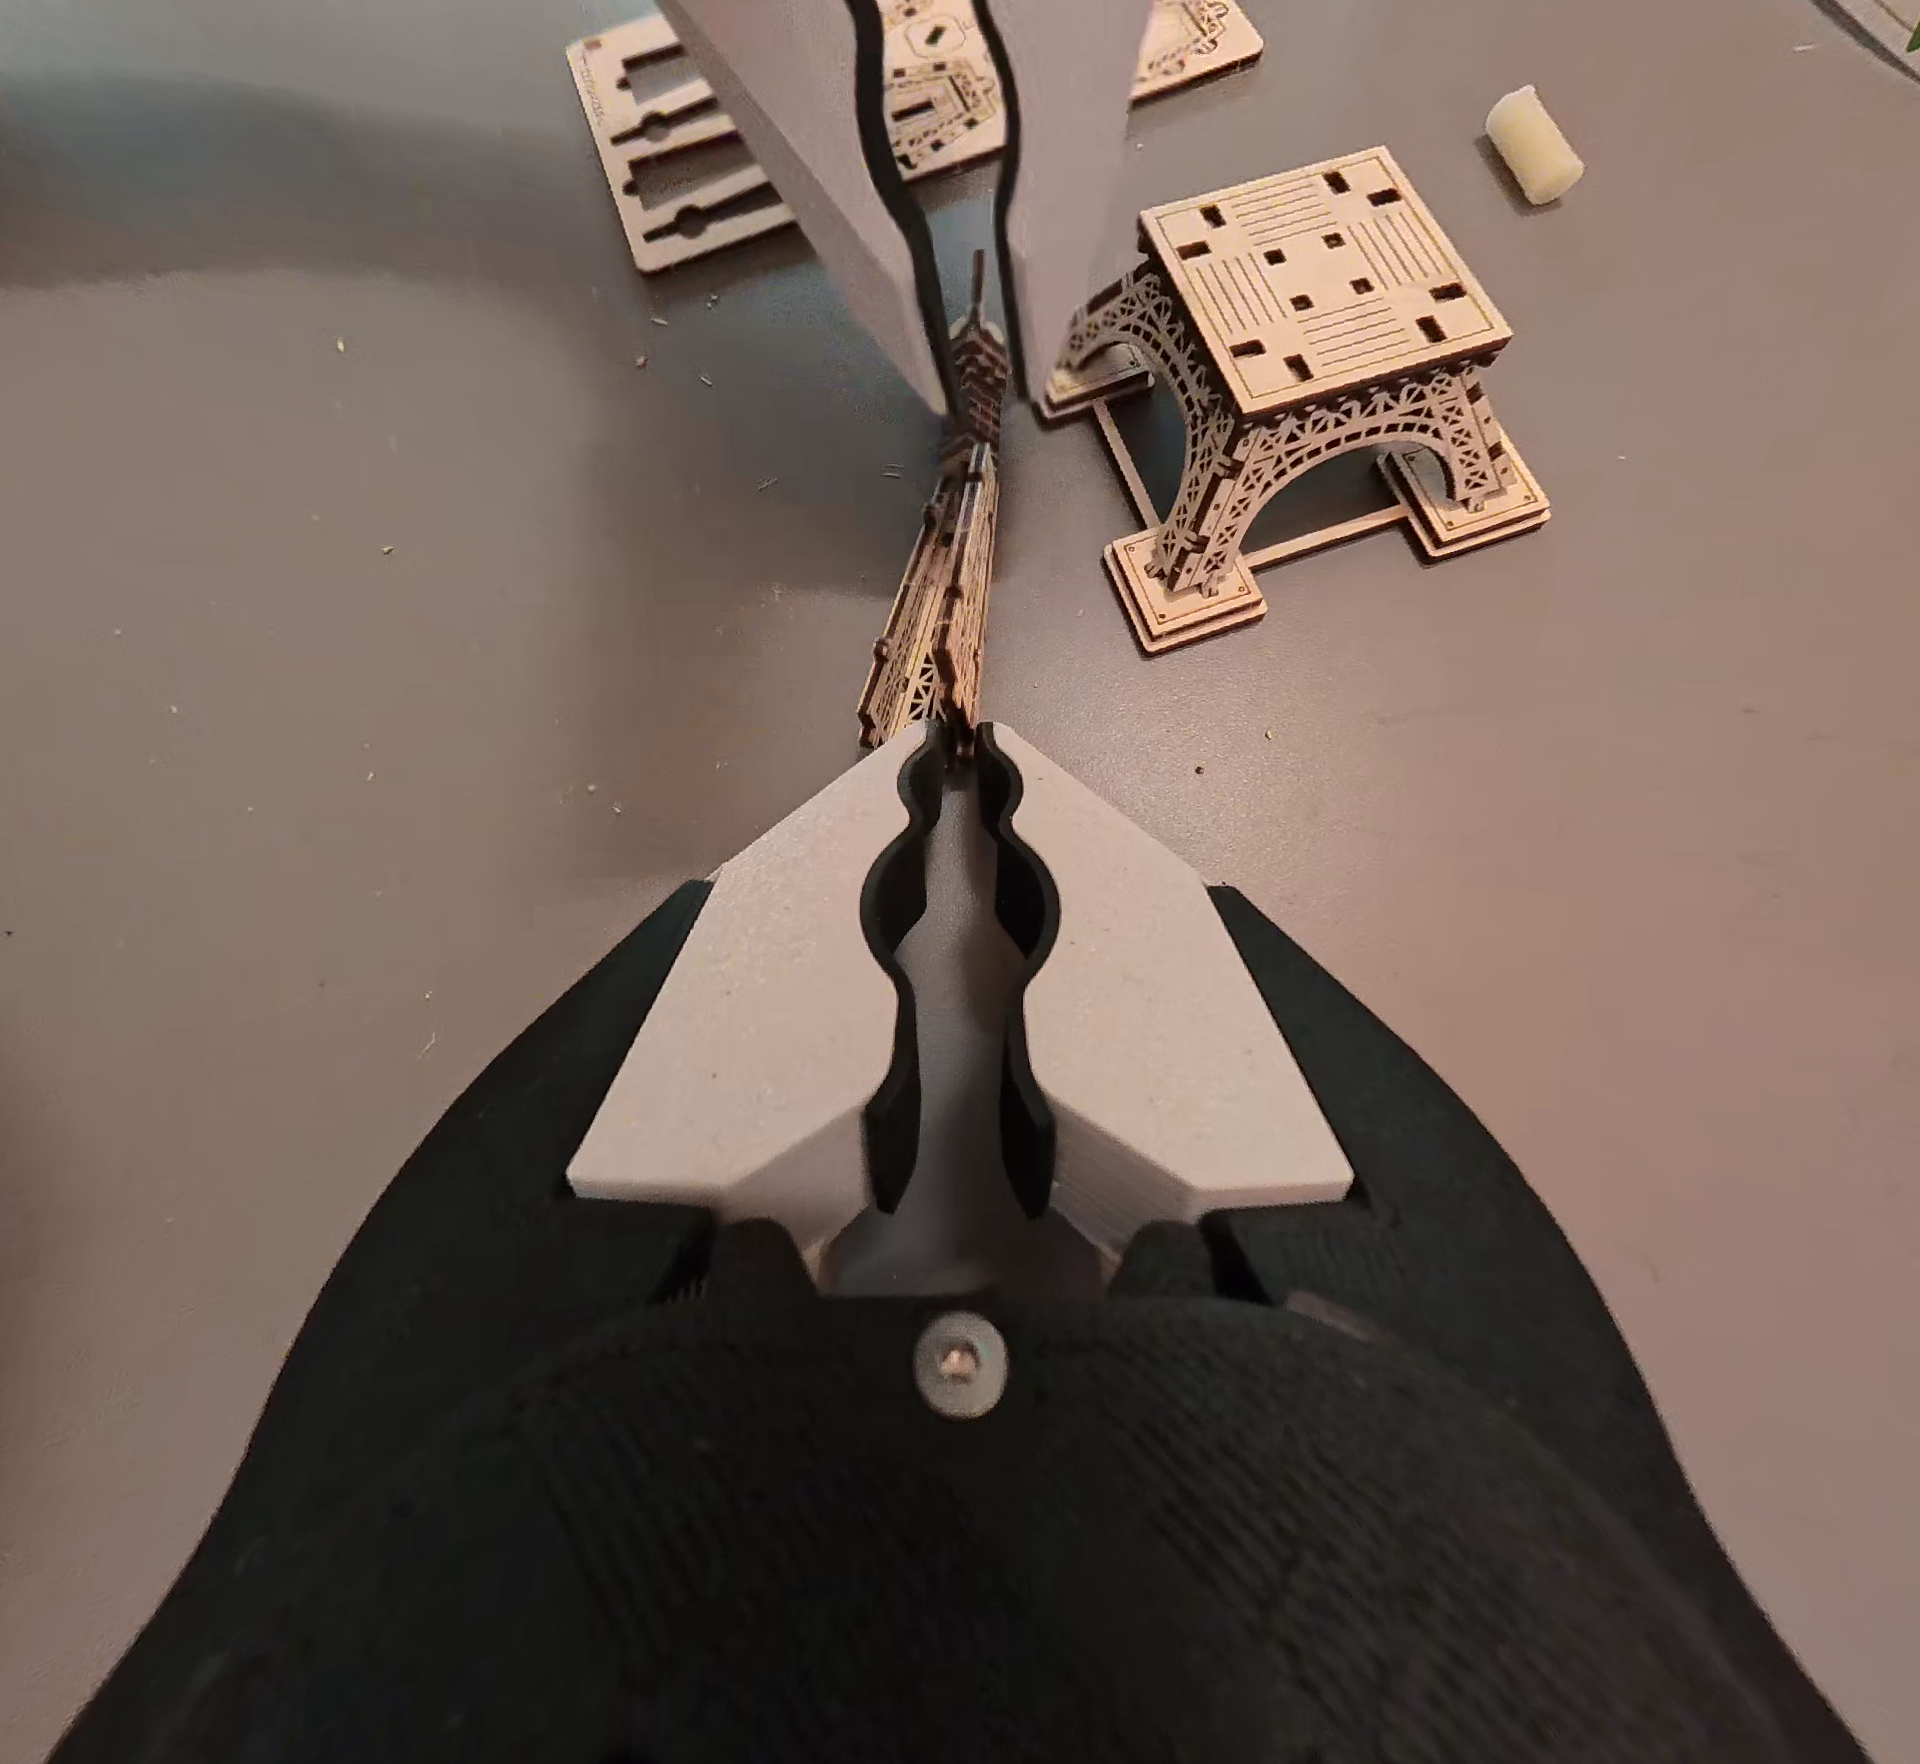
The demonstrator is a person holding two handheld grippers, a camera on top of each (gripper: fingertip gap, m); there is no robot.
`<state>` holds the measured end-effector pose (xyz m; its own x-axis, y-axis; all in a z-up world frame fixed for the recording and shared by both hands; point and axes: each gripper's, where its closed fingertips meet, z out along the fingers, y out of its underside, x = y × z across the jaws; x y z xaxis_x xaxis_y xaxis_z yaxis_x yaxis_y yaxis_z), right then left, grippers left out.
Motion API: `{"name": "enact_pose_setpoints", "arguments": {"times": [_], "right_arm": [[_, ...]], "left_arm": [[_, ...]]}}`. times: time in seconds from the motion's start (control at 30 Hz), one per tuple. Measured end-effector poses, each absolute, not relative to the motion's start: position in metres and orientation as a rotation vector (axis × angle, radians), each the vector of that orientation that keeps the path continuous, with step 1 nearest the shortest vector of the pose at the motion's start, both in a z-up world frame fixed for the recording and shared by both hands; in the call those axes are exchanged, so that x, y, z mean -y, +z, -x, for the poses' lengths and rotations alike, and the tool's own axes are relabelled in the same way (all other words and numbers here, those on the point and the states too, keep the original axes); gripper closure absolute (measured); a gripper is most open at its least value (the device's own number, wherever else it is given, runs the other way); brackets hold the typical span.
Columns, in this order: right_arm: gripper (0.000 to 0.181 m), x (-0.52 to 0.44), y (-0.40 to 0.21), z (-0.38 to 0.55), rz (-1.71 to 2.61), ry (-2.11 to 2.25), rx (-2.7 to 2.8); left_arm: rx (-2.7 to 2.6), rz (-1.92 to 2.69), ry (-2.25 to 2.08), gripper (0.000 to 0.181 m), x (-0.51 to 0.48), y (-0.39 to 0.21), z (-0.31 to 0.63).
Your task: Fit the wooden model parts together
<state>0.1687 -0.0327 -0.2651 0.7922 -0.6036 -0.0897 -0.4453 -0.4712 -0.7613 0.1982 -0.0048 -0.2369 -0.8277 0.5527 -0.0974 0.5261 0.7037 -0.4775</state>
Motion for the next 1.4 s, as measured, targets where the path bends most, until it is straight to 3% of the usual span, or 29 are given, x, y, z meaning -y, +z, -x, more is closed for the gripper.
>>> {"name": "enact_pose_setpoints", "arguments": {"times": [0.93,1.17,1.4], "right_arm": [[0.177,0.032,-0.265,-0.168,2.156,-0.260,-0.751],[0.177,0.032,-0.265,-0.168,2.154,-0.262,-0.754],[0.144,0.030,-0.263,-0.165,2.162,-0.273,-0.723]], "left_arm": [[2.857,1.013,0.659,0.180,0.003,-0.261,-0.200],[2.962,0.976,0.798,0.173,-0.008,-0.253,-0.203],[3.063,0.794,0.991,0.164,-0.018,-0.255,-0.211]]}}
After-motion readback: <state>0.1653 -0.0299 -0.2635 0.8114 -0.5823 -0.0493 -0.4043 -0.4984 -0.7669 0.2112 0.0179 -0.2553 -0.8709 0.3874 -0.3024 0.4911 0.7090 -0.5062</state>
